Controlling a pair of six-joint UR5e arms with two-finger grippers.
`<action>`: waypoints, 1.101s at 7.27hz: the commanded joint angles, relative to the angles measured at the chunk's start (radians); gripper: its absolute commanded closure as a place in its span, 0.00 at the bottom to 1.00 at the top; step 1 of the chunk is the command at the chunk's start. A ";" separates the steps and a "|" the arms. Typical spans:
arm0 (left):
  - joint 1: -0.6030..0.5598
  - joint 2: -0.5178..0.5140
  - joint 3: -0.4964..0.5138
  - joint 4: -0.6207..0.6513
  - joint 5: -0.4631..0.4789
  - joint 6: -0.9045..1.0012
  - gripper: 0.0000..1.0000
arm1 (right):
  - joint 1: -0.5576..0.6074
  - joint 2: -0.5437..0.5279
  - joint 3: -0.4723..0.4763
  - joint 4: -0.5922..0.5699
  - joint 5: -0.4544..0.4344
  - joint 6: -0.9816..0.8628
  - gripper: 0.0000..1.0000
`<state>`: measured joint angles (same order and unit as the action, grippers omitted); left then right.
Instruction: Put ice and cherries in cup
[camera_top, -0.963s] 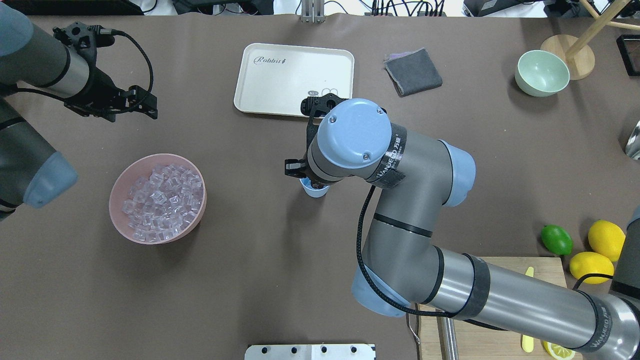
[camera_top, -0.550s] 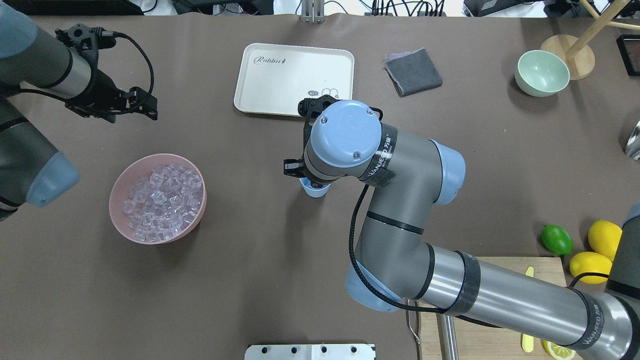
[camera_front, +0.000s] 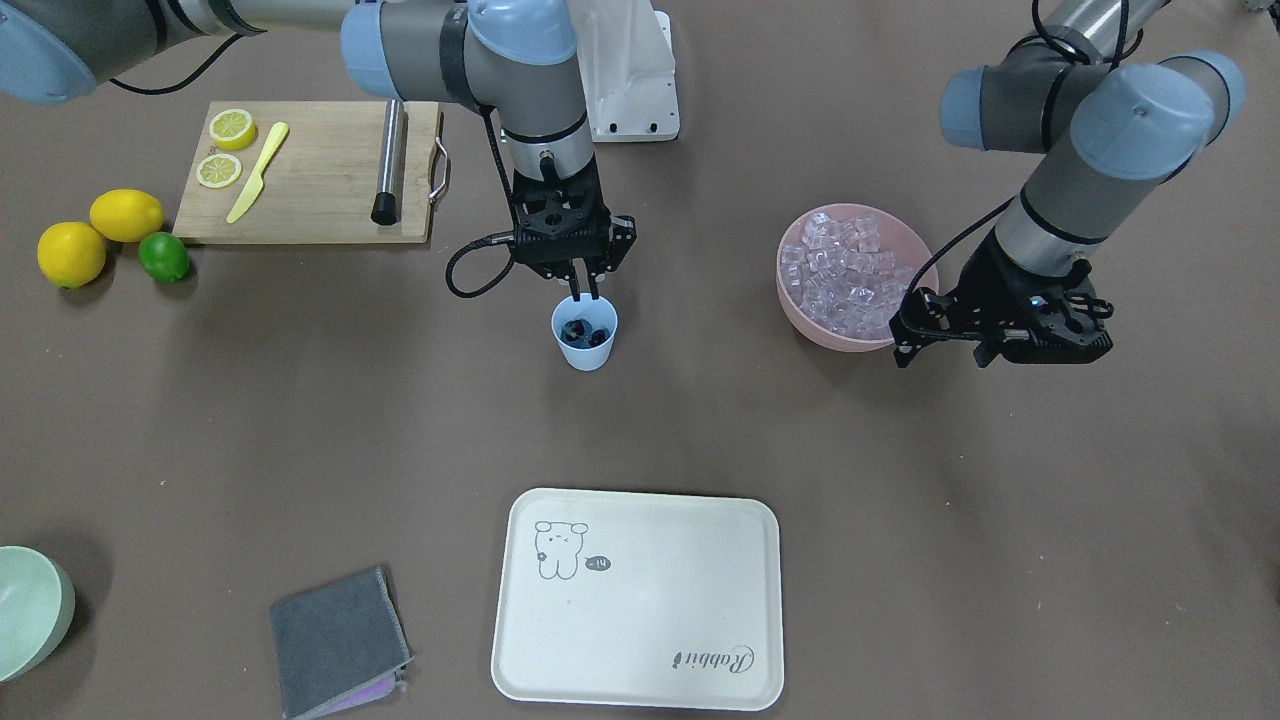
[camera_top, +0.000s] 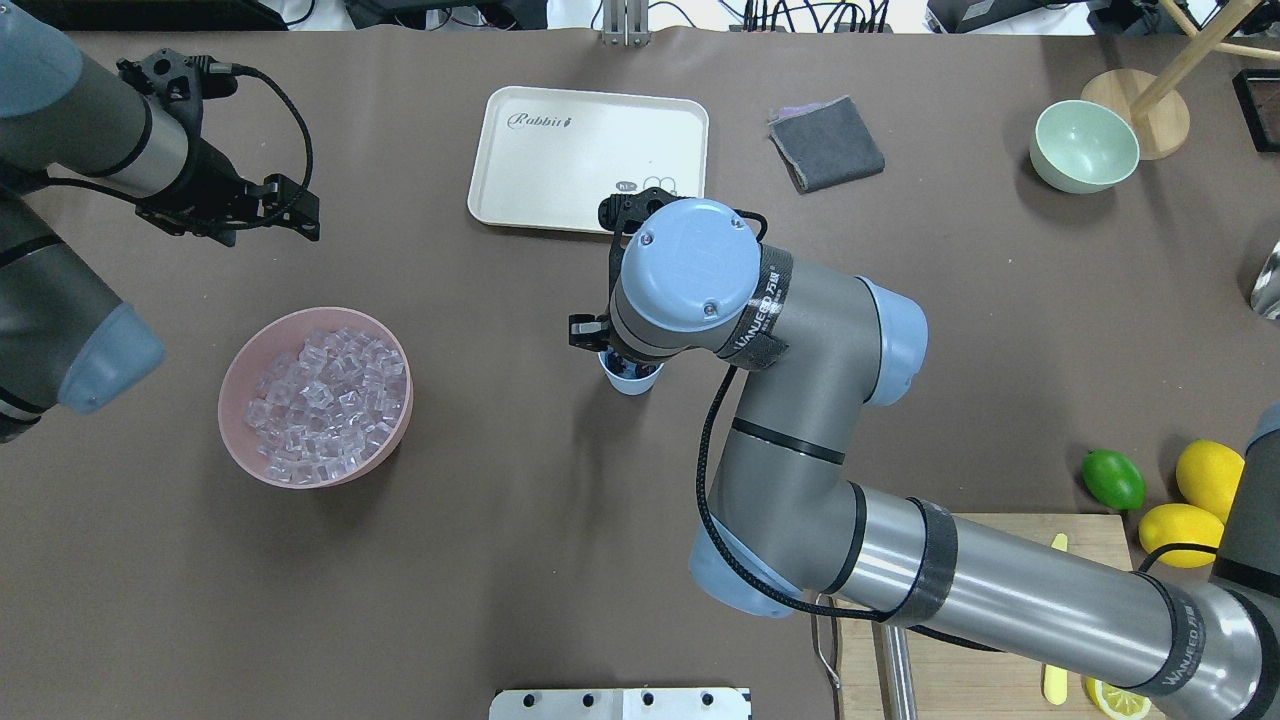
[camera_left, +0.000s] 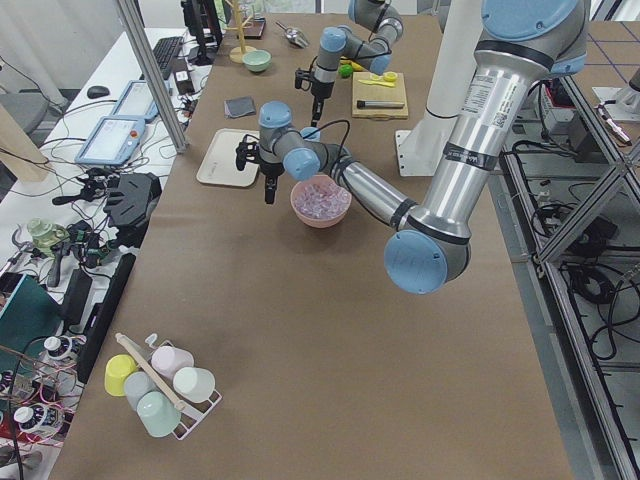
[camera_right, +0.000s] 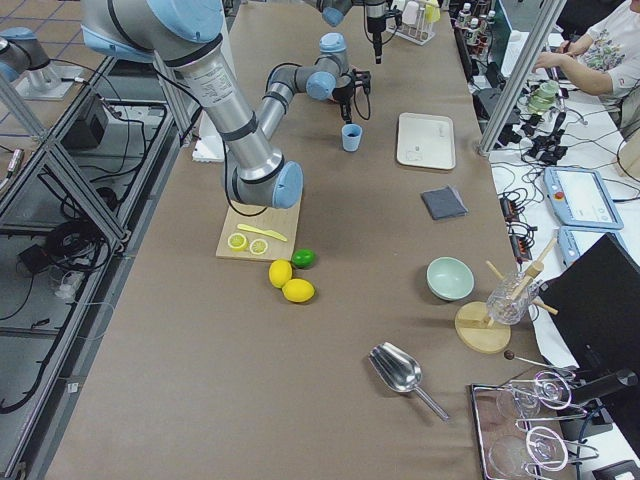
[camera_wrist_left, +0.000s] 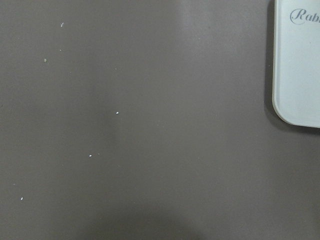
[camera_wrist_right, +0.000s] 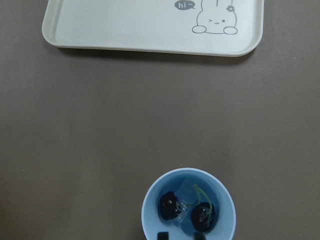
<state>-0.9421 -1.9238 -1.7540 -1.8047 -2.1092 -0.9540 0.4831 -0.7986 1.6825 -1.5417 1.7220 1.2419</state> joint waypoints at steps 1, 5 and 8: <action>0.000 0.002 -0.002 -0.001 0.000 -0.002 0.03 | 0.003 0.004 0.002 0.000 0.001 0.001 0.36; -0.065 0.009 -0.022 0.016 -0.015 0.012 0.03 | 0.466 -0.061 0.017 -0.014 0.471 -0.272 0.29; -0.278 0.043 -0.035 0.148 -0.166 0.290 0.03 | 0.853 -0.372 0.002 -0.017 0.753 -0.918 0.25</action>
<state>-1.1316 -1.9083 -1.7854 -1.7123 -2.2384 -0.8062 1.1819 -1.0436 1.6898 -1.5566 2.3686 0.5825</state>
